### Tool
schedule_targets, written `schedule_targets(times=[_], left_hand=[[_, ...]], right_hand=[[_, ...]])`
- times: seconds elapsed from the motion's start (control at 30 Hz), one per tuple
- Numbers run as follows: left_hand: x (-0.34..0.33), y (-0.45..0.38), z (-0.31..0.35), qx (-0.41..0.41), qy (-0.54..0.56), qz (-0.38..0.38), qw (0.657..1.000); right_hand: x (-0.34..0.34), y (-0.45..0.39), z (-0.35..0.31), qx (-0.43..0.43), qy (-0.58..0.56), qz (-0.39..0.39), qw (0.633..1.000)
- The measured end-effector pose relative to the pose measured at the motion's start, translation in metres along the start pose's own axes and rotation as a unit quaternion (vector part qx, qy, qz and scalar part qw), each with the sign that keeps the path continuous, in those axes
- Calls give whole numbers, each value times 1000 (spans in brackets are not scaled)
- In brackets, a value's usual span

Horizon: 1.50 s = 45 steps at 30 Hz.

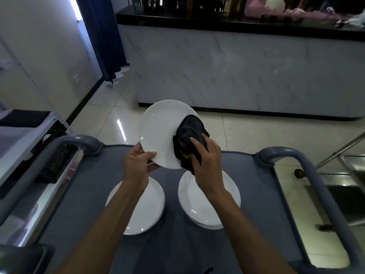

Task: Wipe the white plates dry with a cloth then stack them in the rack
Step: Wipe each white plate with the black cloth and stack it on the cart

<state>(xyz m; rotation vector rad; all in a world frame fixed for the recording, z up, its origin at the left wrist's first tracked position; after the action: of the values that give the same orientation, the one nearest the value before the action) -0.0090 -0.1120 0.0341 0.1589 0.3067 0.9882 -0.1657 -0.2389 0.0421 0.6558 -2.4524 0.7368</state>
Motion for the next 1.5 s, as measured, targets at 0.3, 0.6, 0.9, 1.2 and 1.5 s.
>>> schedule_targets(times=[0.3,0.6,0.9,1.2,1.5], left_hand=[[-62,20,7,-52,-29,-12,998],[-84,40,-14,-28,-47,-21,998],[-104,54,-24,-17,-91,-70,993],[-123,73,-28,-17,-158,-138,978],[-125,75,-30,-15,-97,-117,988]], right_hand=[[23,25,-2,44,36,9,998],[76,30,49,34,55,-2,998],[114,-2,65,35,59,34,997],[121,-11,56,70,55,81,993],[110,25,54,114,50,36,992]])
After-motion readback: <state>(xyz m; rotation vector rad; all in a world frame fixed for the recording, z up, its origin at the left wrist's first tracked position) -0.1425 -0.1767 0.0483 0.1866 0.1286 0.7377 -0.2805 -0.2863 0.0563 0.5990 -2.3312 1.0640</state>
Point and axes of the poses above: each hand's wrist, its own y-axis away from the middle knuckle, its own x-axis out of the back of the hand, z = x × y, the point moved 4 cm from there along -y, towards the middle knuckle, and after that the axes turned 7 degrees about -y, right-handed, at the moved point
